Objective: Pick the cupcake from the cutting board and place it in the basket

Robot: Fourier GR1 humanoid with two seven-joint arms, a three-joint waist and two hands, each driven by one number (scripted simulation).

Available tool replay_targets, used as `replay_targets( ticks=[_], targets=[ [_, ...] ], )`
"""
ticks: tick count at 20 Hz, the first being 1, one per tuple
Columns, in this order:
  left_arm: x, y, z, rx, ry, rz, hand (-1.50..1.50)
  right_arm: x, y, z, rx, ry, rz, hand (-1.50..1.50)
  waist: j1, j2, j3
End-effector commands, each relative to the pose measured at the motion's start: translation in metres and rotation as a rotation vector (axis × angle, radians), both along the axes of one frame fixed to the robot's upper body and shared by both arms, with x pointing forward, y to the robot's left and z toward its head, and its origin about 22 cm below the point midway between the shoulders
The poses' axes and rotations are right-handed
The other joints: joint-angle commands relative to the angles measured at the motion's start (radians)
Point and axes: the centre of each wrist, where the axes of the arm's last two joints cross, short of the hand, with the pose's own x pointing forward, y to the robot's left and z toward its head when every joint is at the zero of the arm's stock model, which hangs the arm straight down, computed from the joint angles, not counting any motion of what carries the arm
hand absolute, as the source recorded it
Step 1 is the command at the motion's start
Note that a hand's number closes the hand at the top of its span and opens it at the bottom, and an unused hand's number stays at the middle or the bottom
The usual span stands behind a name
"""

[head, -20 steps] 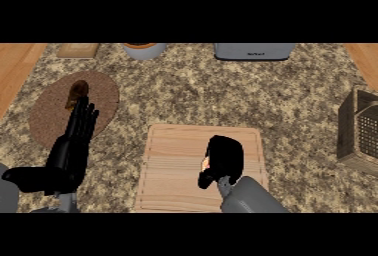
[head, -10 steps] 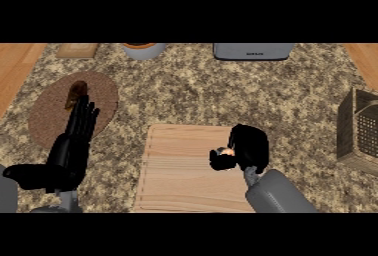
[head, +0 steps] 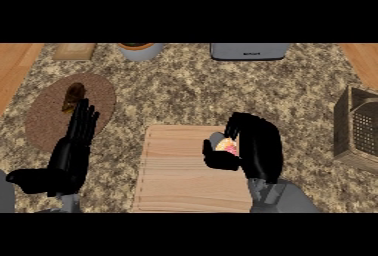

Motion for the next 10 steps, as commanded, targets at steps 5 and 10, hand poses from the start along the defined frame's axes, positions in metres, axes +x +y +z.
replay_targets(
  ticks=[5,10],
  targets=[
    [0.009,0.003,0.002,0.011,-0.002,0.007,0.0,-0.064,-0.015,0.099,0.183,-0.25,-0.033,1.5,-0.001,0.001,0.0],
    [0.014,-0.011,0.002,0.018,0.009,0.009,0.0,-0.094,-0.016,0.142,0.203,-0.256,-0.091,1.5,0.006,0.002,-0.001]
  ],
)
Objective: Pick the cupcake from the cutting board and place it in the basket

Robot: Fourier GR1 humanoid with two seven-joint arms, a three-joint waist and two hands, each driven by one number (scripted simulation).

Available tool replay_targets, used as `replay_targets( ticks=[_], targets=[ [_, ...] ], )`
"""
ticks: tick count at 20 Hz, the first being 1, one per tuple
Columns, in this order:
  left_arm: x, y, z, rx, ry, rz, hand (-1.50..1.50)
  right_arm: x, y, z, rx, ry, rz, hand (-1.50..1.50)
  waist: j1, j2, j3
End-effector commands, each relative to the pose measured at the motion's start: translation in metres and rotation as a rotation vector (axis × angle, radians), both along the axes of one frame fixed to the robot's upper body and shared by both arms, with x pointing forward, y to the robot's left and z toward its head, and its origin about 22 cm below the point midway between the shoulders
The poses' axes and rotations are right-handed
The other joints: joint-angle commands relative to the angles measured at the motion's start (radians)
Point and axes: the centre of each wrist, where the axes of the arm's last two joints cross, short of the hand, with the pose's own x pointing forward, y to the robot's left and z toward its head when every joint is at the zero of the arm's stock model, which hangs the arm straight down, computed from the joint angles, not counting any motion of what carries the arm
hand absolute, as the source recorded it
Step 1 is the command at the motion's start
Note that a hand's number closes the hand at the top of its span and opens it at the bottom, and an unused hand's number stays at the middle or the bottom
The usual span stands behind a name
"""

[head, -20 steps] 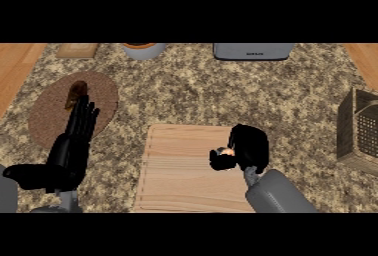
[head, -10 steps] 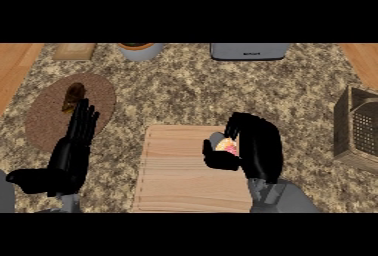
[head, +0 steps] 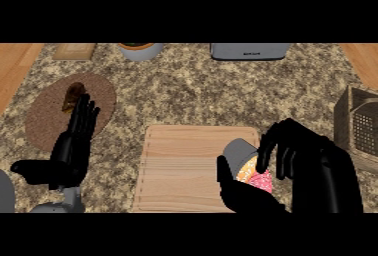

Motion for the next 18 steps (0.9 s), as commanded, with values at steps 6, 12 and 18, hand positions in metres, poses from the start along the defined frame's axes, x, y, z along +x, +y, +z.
replay_targets(
  ticks=[6,12,18],
  targets=[
    [-0.011,-0.001,0.001,-0.003,-0.001,-0.012,0.0,-0.021,-0.045,0.029,-0.021,0.092,-0.228,1.5,0.005,0.002,0.0],
    [-0.01,0.006,-0.002,-0.023,-0.001,-0.016,0.0,-0.012,-0.084,0.036,-0.169,0.119,-0.349,1.5,0.001,0.002,0.0],
    [-0.001,0.001,0.017,-0.003,-0.008,-0.01,0.0,0.002,-0.125,0.035,-0.117,0.087,-0.372,1.5,0.01,0.005,0.001]
  ],
)
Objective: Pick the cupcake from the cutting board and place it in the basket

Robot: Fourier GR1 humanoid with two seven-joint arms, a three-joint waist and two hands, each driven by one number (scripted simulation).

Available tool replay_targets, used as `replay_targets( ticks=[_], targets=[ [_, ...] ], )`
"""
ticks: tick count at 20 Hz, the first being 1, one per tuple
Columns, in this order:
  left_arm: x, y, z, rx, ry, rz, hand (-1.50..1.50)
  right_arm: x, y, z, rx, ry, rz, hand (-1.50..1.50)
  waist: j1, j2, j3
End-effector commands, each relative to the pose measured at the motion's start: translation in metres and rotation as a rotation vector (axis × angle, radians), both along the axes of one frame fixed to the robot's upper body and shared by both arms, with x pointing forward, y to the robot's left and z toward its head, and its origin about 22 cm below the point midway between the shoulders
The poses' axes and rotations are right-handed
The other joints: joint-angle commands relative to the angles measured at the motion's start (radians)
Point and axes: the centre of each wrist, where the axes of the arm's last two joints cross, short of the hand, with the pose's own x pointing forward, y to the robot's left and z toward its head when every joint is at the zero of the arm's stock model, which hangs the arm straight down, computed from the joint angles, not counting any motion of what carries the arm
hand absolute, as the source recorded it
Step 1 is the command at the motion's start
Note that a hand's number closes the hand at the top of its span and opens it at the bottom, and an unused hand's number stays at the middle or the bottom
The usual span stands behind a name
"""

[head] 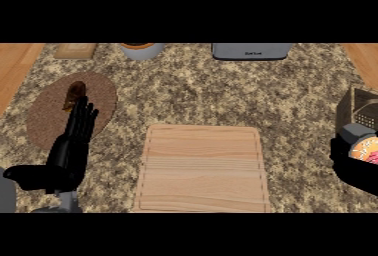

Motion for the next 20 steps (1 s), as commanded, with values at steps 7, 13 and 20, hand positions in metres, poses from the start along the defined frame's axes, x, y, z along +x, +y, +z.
replay_targets(
  ticks=[7,13,20],
  targets=[
    [-0.004,-0.012,-0.019,0.003,0.008,-0.014,0.0,0.012,-0.097,0.01,0.061,0.024,-0.053,1.5,0.004,0.002,0.0],
    [0.01,-0.002,0.003,0.007,-0.007,-0.023,0.0,0.0,-0.117,0.001,0.005,0.103,-0.064,1.5,0.004,0.002,0.0],
    [-0.006,-0.004,0.018,0.001,0.016,-0.017,0.0,0.011,-0.143,-0.03,-0.004,0.165,-0.074,1.5,0.008,0.001,0.0]
  ],
)
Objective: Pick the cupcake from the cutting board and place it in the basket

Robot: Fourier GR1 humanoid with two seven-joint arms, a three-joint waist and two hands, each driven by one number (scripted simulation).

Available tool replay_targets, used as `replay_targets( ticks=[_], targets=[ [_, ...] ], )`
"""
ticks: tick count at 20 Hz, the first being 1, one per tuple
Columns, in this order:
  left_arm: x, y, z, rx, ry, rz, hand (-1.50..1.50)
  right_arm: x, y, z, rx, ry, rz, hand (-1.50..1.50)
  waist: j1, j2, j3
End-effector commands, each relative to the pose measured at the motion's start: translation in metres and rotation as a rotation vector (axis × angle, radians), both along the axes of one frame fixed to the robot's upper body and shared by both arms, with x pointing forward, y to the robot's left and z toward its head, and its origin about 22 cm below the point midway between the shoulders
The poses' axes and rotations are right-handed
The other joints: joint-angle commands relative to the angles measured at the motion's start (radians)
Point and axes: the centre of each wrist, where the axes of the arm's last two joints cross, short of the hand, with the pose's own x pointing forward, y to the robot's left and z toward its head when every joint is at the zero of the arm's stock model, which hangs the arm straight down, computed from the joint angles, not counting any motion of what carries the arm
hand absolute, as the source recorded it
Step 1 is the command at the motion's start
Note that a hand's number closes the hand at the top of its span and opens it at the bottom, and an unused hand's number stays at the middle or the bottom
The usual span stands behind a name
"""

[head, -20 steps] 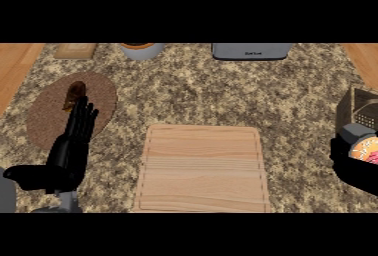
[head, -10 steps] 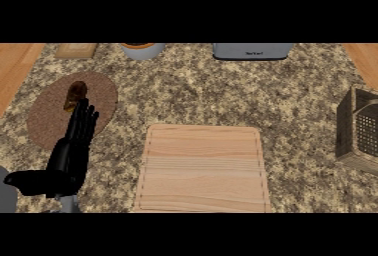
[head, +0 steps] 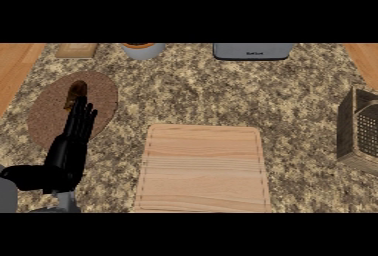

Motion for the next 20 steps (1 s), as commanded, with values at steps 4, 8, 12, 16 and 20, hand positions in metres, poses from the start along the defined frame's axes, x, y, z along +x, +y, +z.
replay_targets(
  ticks=[4,8,12,16,20],
  targets=[
    [-0.011,-0.013,0.001,-0.008,-0.008,0.0,0.0,0.01,-0.025,-0.049,0.044,0.0,-0.006,1.5,0.004,0.0,0.0],
    [0.007,-0.007,0.001,0.01,-0.008,-0.018,0.0,0.001,-0.039,-0.045,0.026,0.016,-0.029,1.5,-0.001,0.0,0.0],
    [0.001,-0.004,0.004,0.011,-0.014,0.007,0.0,0.006,-0.045,-0.057,0.089,-0.017,-0.019,1.5,0.002,0.0,0.0],
    [0.003,0.0,-0.001,0.019,-0.017,0.009,0.0,0.024,-0.071,-0.048,0.11,-0.017,-0.113,1.5,0.004,0.001,0.0],
    [0.012,-0.003,-0.003,-0.003,-0.001,0.0,0.0,-0.006,-0.077,-0.058,0.108,0.046,-0.058,-1.5,-0.004,-0.001,0.0]
  ],
)
